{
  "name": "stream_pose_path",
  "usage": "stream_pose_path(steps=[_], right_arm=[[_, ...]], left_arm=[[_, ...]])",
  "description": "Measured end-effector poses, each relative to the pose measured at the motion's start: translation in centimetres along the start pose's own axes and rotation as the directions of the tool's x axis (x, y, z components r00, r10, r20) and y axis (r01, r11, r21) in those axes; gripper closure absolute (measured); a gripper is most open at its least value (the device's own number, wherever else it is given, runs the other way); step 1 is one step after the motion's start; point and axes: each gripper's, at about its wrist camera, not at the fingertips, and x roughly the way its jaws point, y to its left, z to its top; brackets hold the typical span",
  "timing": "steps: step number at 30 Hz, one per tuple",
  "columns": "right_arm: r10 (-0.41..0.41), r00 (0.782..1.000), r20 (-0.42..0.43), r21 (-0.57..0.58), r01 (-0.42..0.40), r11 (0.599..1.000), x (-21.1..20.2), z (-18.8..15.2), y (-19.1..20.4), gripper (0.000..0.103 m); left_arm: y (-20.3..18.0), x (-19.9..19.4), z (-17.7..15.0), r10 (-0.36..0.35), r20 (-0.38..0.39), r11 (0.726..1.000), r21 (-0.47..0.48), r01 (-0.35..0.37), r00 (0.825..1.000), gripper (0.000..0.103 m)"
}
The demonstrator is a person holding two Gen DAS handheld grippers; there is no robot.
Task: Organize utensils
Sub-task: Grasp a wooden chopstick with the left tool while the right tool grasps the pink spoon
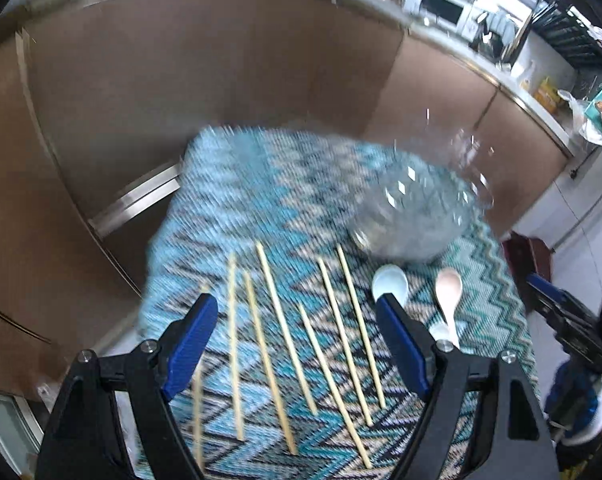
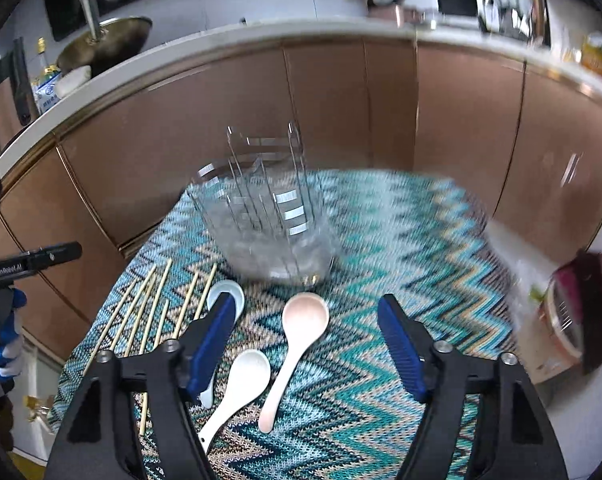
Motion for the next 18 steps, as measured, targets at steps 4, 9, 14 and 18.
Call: stream_pose_path(steps=[4,9,14,18], right_arm=[[0.040,0.997,-0.063,0.020,-0.039,0.999,2.5,-0.7,-0.8,0.050],[0.076,0.990,-0.122,0.025,-0.074,0.997,5.2,-0.7,-2.1,0.057],[0.118,0.979,-0.169,0.038,-0.113,0.993,7.2,-0.8,-3.4,0.061],[0.163,0.968,-0.192,0.052,-0.156,0.986,8.7,-0.7,-4.0,0.064]], left_arm=[[0.1,3.0,-0.2,-0.093,-0.118,0.995,-0.046,0.089,0.989,0.028],[0.4,6.5,-0.3,-0.173,-0.230,0.981,-0.122,0.148,0.958,0.061],[0.6,8.5,0.0,-0.184,-0.279,0.977,-0.159,0.144,0.942,0.070],[0.8,9.9,0.2,-0.151,-0.312,0.980,-0.169,0.101,0.938,0.070]])
